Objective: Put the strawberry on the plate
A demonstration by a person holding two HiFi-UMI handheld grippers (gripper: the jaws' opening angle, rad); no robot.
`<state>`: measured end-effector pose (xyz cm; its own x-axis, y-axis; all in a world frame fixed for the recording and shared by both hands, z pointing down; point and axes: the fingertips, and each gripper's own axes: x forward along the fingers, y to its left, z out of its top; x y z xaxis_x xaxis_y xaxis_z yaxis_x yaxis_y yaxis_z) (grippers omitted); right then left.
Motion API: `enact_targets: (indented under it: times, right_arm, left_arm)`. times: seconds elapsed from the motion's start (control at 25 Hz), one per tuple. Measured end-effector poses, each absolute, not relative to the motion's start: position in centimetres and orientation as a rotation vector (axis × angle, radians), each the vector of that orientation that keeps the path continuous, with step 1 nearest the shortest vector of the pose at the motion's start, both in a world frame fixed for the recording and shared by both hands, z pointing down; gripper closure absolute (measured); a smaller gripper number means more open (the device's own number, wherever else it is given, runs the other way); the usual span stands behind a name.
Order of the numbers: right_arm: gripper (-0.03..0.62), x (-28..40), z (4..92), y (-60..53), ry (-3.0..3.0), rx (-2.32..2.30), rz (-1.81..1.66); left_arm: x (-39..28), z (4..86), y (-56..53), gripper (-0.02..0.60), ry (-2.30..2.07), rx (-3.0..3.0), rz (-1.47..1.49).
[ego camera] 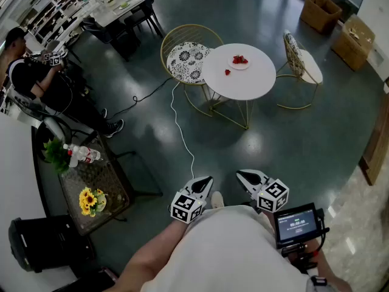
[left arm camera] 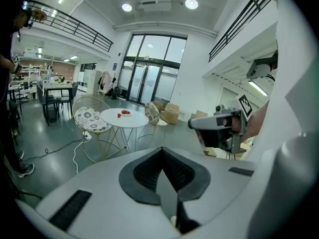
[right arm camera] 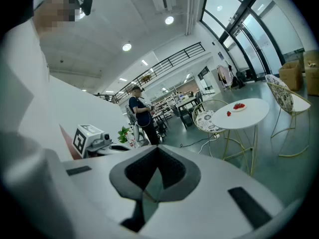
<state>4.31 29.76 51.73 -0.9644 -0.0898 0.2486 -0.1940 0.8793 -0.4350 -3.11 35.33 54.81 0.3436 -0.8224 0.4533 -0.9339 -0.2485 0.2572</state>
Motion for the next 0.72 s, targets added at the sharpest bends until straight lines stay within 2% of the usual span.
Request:
enact_targets:
  times: [0.44, 0.72]
  right_arm:
    - [0.588, 17.6, 49.9, 32.6, -2.841, 0.369, 0.668]
    - [0.588, 19.6, 49.7, 32.9, -2.87, 0.338, 0.633]
  left_arm:
    - [8.0, 53.0, 38.3, 0.575, -1.562, 2.15, 0.244]
    - [9.5, 52.4, 38.8, 0.575, -1.643, 2.14, 0.254]
